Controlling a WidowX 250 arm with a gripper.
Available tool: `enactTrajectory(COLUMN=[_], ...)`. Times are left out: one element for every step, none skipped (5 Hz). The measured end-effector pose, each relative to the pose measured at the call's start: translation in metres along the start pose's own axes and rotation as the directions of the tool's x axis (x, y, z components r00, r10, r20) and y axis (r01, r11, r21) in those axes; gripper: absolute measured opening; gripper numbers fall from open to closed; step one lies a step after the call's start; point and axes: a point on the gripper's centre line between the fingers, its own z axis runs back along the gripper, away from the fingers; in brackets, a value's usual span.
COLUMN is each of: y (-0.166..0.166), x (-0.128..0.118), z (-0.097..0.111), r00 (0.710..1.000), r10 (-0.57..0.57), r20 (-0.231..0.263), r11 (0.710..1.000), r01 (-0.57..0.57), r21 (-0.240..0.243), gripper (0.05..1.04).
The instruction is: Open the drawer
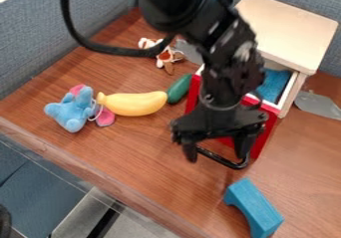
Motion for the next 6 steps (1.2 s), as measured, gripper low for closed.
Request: enactTrajectory(y=[-0.015,-0.017,-0.011,-0.006,0.002,0.012], x=[-0.001,-0.004,-0.013,-0.012,-0.022,-0.025], z=[0.019,0.032,0.038,0.064,0.087,0.115], r00=[0.967,0.891,0.821,0.833,0.851,0.858], r10=[-0.230,-0.386,-0.482,-0.481,-0.454,-0.471], r20=[-0.113,-0.239,-0.306,-0.274,-0.266,-0.202], r11=[0.973,0.921,0.872,0.873,0.890,0.880], r01=[0.229,0.385,0.482,0.482,0.449,0.472], r21=[-0.021,-0.054,-0.082,-0.067,-0.082,-0.047], gripper=[1.000,1.000,1.000,1.000,1.000,1.000])
